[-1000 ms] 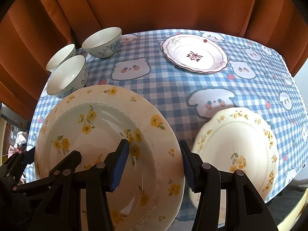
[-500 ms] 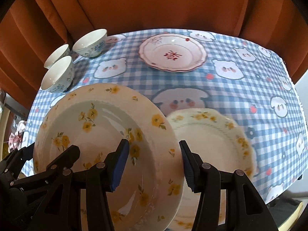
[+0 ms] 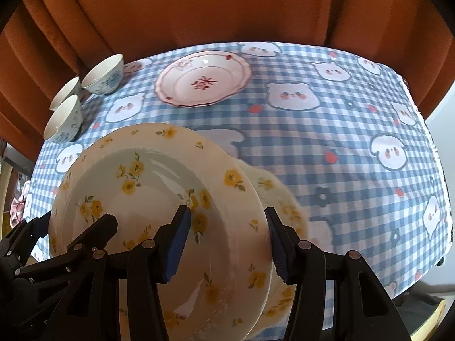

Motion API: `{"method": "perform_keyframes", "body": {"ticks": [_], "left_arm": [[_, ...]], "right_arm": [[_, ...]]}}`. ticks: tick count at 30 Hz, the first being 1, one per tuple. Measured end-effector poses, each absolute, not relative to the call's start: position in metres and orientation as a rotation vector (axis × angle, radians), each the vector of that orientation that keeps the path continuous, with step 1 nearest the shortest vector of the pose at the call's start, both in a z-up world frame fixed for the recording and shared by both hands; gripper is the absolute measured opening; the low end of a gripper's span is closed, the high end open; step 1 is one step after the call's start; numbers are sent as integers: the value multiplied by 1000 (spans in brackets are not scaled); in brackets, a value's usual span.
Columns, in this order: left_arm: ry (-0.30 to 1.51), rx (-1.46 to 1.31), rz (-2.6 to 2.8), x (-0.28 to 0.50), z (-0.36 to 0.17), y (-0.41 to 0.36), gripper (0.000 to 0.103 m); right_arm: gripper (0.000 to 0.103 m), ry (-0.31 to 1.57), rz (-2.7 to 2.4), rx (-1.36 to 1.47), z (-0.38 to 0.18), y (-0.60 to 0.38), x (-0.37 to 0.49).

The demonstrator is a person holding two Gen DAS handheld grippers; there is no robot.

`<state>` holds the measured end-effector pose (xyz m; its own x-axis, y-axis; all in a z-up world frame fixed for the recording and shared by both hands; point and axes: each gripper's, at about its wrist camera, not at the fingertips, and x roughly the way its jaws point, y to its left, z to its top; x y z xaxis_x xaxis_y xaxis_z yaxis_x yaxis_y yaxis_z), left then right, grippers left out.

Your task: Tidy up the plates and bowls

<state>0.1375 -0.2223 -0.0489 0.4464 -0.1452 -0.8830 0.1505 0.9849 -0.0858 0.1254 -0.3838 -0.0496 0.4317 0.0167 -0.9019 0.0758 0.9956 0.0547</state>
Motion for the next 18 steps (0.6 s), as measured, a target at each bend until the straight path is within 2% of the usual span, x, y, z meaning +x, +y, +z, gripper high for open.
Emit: {"method": "perform_keyframes", "body": {"ticks": [18], "left_arm": [[1168,-16,-195,131,-88,-289,81]], "right_arm": [[56,1176,-71,66,-74,-459,118]]}}
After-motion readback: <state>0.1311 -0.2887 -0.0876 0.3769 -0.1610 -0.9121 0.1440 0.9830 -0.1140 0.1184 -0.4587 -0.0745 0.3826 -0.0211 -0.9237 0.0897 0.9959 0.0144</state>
